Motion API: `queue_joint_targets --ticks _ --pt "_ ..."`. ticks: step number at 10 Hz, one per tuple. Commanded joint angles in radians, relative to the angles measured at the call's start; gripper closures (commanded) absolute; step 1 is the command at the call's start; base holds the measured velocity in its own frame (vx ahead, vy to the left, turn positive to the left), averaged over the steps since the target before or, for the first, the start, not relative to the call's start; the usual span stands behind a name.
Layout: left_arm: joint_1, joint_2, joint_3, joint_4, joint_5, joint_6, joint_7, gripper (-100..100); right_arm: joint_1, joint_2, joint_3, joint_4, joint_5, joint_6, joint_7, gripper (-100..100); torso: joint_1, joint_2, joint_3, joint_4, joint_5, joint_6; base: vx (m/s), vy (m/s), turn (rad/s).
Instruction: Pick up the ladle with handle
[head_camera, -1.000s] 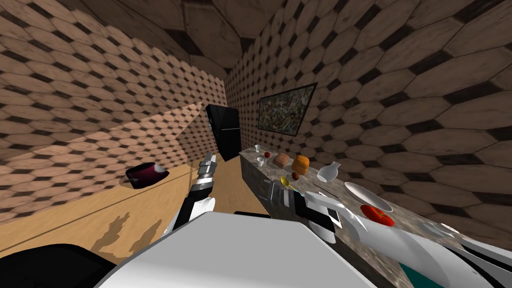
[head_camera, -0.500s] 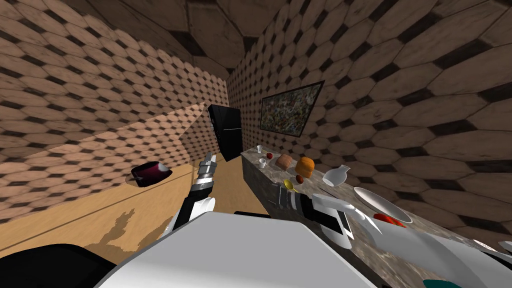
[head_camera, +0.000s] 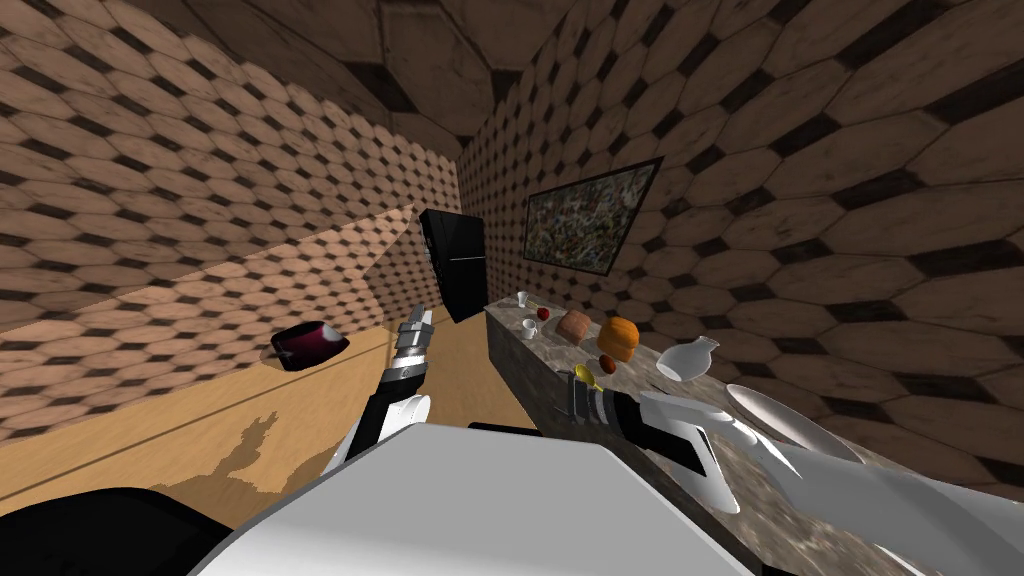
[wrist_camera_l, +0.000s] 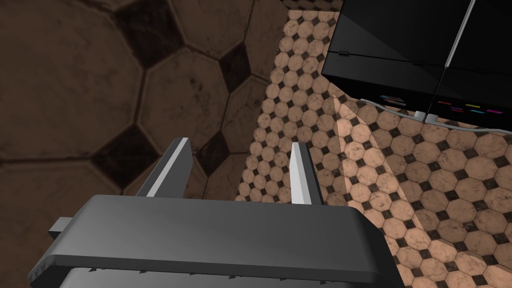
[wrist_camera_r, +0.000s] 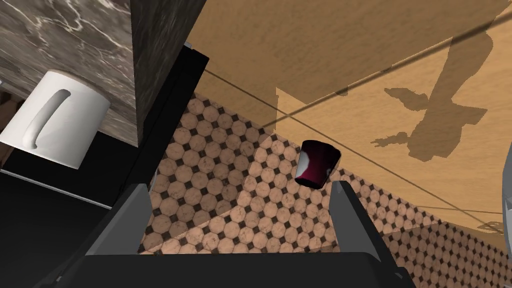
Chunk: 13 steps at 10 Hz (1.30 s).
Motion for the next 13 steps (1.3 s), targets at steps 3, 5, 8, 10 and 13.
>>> queue_joint_targets --ticks 3,5,8,10,13 --pt "0.0 0.0 0.0 0.0 0.0 0.0 0.0 0 -0.019 -0.094 0.062 0.018 -0.008 0.048 0.089 -100 0.0 0.0 0.0 0.0 0.0 0.0 0.034 0.032 0.038" --pt "0.0 0.0 0.0 0.0 0.0 0.0 0.0 0 -0.029 -0.135 0.089 0.026 -0.012 0.066 0.126 -100 0.0 -0.001 0.0 0.0 0.0 0.0 0.05 0.029 0.042" --pt "0.0 0.0 0.0 0.0 0.0 0.0 0.0 0 -0.045 -0.206 0.137 0.038 -0.02 0.097 0.189 -100 0.0 0.001 0.0 0.0 0.0 0.0 0.028 0.027 0.029" --pt "0.0 0.0 0.0 0.0 0.0 0.0 0.0 0 -0.05 -0.238 0.158 0.043 -0.024 0.11 0.215 -100 -0.001 0.001 0.0 0.0 0.0 0.0 0.027 0.014 0.027" --pt "0.0 0.0 0.0 0.0 0.0 0.0 0.0 0 -0.058 -0.288 0.193 0.05 -0.029 0.13 0.257 -100 -0.001 0.001 0.001 0.0 0.0 0.0 0.025 0.019 0.024"
